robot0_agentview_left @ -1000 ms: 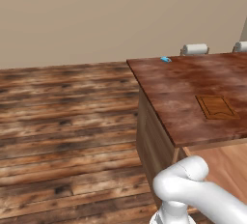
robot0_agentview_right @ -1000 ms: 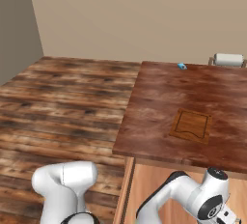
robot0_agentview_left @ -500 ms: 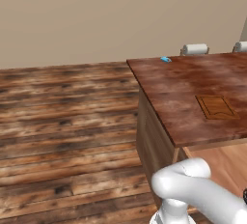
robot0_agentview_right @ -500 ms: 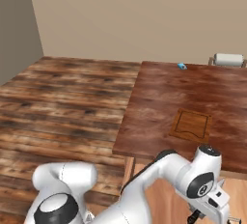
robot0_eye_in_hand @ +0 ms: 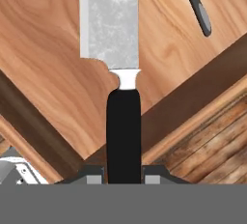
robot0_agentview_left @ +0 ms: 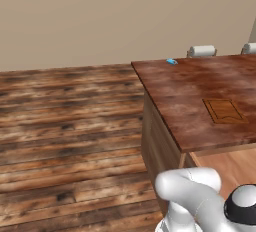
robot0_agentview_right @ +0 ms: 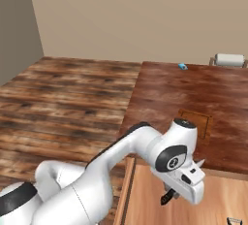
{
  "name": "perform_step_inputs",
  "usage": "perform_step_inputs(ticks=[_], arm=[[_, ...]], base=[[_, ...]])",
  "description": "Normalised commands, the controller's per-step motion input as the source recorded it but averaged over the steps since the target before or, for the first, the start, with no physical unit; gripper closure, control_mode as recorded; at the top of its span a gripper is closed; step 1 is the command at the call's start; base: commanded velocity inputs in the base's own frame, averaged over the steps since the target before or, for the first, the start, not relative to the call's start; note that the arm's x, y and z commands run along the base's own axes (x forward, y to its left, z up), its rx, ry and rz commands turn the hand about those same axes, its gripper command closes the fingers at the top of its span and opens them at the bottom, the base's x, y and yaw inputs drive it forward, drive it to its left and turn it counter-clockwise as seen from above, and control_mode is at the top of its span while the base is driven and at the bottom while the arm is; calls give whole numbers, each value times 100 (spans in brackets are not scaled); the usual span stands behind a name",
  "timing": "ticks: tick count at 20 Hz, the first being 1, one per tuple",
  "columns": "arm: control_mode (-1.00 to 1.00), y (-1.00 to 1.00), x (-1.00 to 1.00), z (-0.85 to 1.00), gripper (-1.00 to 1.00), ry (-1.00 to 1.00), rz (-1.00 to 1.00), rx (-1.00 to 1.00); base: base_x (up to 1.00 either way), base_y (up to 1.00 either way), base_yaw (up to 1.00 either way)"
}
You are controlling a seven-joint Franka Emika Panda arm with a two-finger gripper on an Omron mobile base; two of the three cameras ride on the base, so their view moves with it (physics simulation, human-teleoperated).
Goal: Open the drawer on the right and place the cutting tools on the cutting board.
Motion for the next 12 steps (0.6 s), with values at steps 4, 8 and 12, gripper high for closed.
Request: perform_step_inputs(ticks=[4,8,12], arm=[[-100,90,7,74,100,-10,0,0],[-100,70,37,71,100,-7,-2,0],[-100,56,68,59,100,-1,-4,0]], base=[[0,0,0],[0,0,0],[0,0,0]])
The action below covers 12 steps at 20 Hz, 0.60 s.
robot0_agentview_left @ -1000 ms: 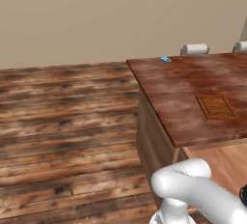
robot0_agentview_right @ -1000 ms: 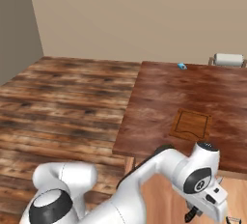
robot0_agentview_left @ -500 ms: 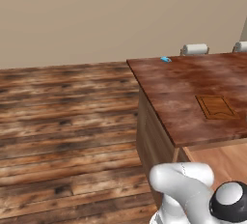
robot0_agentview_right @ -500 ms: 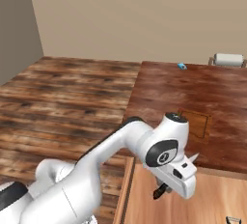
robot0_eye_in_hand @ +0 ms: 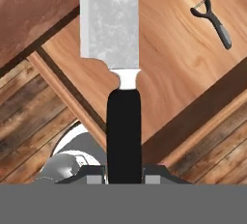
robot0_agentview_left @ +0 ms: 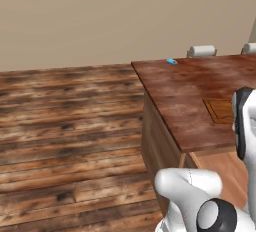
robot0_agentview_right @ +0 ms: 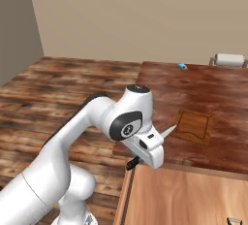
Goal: Open the drawer on the right and place the cutting tools on the cutting board.
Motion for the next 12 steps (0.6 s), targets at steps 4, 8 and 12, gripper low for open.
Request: perform_step_inputs(ticks=[4,8,12], arm=[[-100,45,95,42,100,0,-6,0],[-100,22,89,24,100,2,-9,-3],[-100,1,79,3,100,6,-9,-4]], base=[[0,0,0],[0,0,0],[0,0,0]])
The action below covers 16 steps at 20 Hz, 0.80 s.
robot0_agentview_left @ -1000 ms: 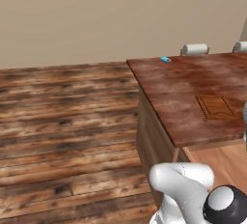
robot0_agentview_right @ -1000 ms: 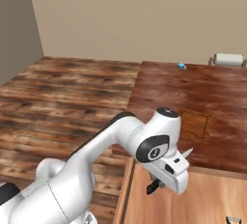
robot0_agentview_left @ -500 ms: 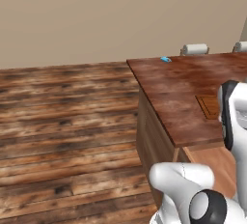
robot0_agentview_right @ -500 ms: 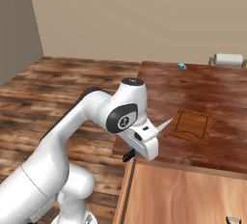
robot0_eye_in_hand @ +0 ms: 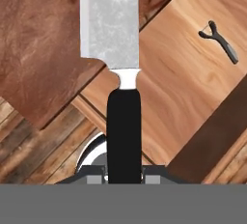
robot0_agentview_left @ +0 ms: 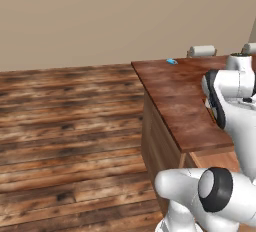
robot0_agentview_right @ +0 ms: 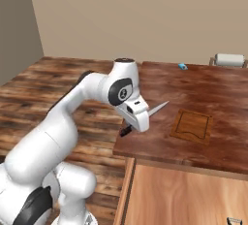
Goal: Open the drawer on the right and place the cutting tools on the cutting board.
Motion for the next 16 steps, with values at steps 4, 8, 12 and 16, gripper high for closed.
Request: perform_step_inputs(ticks=[4,8,12,16], arm=[[-100,-4,71,-1,100,6,-8,-5],[-100,-11,67,-3,100,4,-7,-4],[-100,-6,70,-3,100,4,-6,-1],[-100,-19,57,-3,100,4,-5,0]], base=[[0,0,0],[0,0,0],[0,0,0],[0,0,0]])
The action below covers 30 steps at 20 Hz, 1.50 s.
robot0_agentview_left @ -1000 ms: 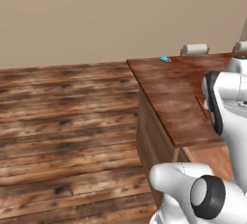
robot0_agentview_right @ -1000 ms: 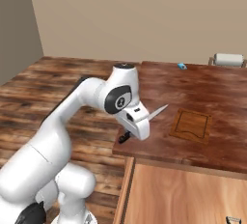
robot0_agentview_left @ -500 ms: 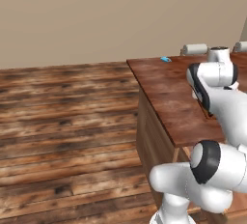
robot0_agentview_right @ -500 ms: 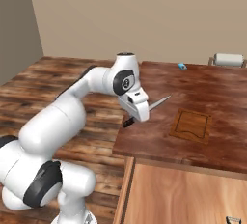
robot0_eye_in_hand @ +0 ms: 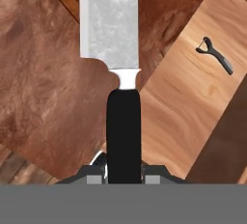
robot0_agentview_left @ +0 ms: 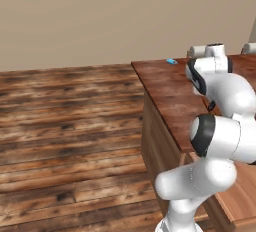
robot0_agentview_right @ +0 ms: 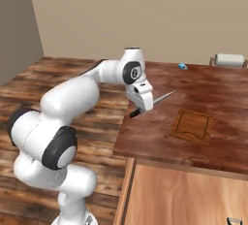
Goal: Open the drawer on the right and place the cutting tools on the cutting board.
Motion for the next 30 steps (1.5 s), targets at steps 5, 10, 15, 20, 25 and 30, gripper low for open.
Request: perform_step_inputs(ticks=[5,10,15,20,25,30], arm=[[-100,-39,33,-14,100,2,-2,0],[-100,-52,25,-32,100,0,0,0],[-100,-26,6,-44,100,0,0,3],[-100,-7,14,-33,100,-1,0,7],[-100,-4,27,-19,100,-2,0,8],[-100,-4,32,-5,100,-6,0,4]], base=[[0,0,0],[0,0,0],[0,0,0],[0,0,0],[0,0,0],[0,0,0]])
